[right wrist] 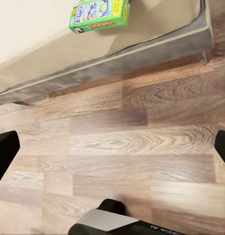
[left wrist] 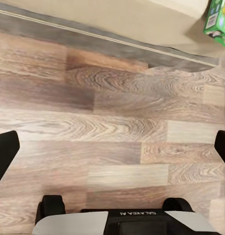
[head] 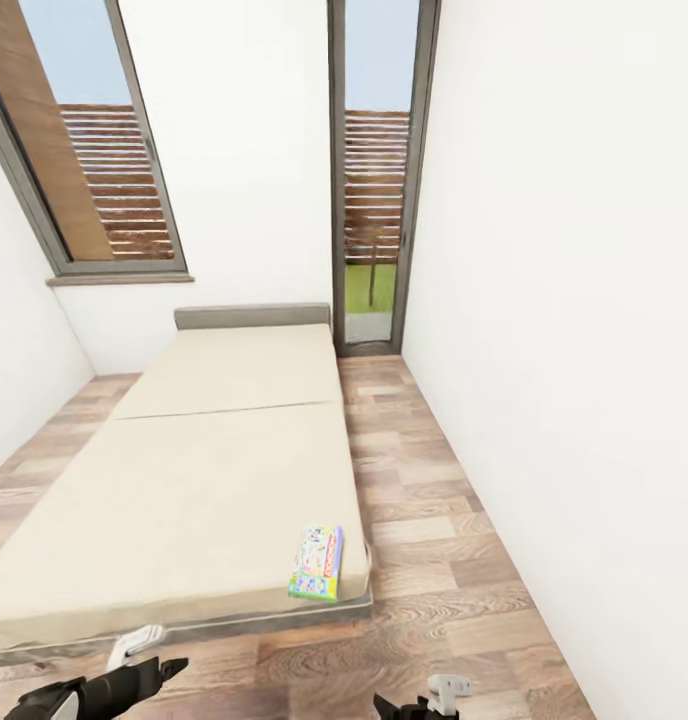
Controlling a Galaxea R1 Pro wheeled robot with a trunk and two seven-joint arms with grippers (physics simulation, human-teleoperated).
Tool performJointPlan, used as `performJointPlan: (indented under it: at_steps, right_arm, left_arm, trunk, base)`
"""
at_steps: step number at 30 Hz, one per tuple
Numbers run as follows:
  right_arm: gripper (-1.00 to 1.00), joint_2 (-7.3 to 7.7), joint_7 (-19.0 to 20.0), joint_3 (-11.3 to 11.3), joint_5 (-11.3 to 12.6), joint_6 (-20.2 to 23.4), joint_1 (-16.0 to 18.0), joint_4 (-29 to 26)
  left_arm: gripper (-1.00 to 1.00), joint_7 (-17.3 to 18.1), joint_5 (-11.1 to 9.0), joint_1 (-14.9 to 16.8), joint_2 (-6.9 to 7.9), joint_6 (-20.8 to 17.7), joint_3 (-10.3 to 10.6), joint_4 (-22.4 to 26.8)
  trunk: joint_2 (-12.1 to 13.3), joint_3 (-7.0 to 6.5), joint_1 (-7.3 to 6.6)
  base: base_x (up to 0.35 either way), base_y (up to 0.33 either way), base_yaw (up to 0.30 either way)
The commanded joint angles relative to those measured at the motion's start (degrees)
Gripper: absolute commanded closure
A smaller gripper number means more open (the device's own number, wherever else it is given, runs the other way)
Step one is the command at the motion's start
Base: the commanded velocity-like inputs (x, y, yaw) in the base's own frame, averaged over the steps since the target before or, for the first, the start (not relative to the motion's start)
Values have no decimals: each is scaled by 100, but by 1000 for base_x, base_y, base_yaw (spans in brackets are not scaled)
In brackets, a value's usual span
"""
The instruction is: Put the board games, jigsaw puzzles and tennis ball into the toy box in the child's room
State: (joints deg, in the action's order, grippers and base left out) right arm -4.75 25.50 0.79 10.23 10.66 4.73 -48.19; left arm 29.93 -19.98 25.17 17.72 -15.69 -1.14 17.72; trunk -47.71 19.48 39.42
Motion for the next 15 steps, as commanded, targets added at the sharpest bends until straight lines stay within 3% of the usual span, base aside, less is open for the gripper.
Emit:
performJointPlan:
  at_steps: [1,7,15]
  right_arm:
    - [-100,-1,16,9,63,62,0,-6]
    - [-100,0,21,9,74,203,-5,17]
    - [-100,-5,19,8,61,268,-7,27]
  left_arm:
    - [-100,12,-34,7,-21,-56,-11,8]
    - [-100,-19,-25,25,-52,-52,-9,18]
    - [-100,-42,-35,31,-55,-29,-12,21]
  trunk:
    - [-47,26,21]
    - [-248,115,130]
    - [-248,115,130]
  base:
    - [-255,-243,145]
    - [-235,-258,192]
    - [-78,-240,51]
